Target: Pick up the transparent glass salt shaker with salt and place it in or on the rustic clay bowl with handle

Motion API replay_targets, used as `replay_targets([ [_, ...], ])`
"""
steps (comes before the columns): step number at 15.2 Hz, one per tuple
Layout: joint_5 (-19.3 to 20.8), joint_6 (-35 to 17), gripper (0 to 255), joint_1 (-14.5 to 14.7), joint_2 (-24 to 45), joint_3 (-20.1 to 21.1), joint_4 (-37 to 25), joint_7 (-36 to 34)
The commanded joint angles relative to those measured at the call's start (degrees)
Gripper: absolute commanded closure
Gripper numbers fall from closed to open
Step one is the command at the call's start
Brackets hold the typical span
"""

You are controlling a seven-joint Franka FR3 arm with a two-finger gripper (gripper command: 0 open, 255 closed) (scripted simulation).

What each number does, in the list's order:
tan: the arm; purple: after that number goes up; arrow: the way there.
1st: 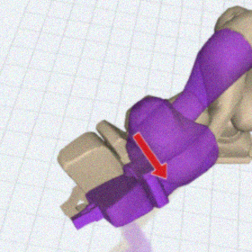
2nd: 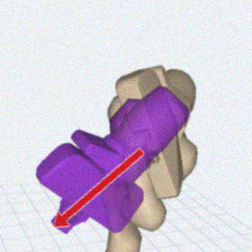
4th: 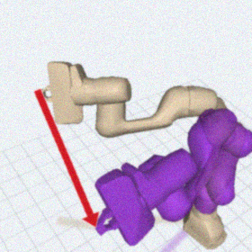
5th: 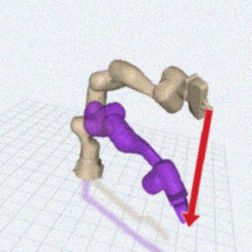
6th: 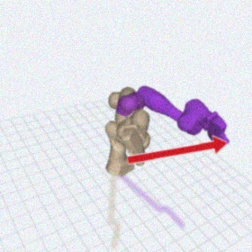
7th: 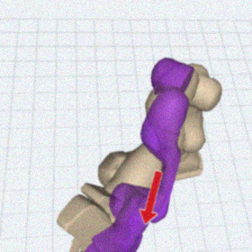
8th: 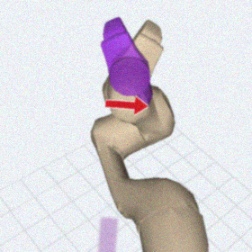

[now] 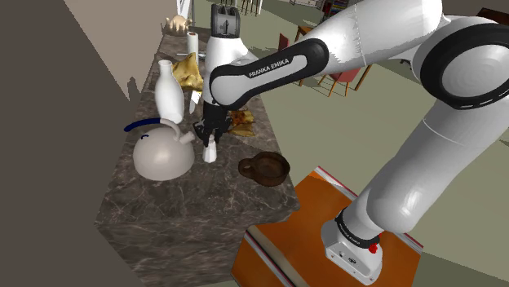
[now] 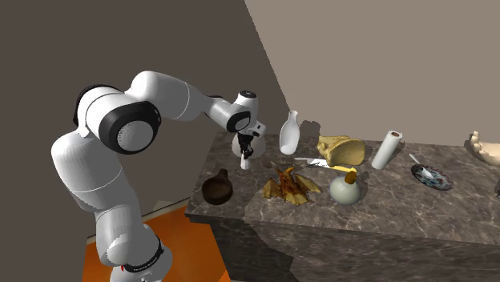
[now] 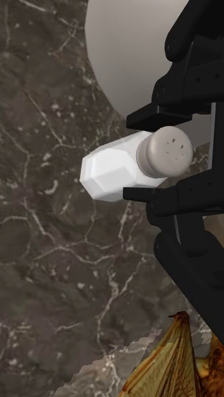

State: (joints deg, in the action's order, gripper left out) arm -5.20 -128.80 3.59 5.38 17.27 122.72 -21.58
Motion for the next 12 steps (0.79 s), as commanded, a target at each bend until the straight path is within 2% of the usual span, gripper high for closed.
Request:
replay_targets([
  [1,0.0,-0.01,255,0.01,0.06,0.01,0.02,0.0],
  [12,-0.84,7.38,255,-0.24,-3.64,-0.04,-3.79,0.11],
])
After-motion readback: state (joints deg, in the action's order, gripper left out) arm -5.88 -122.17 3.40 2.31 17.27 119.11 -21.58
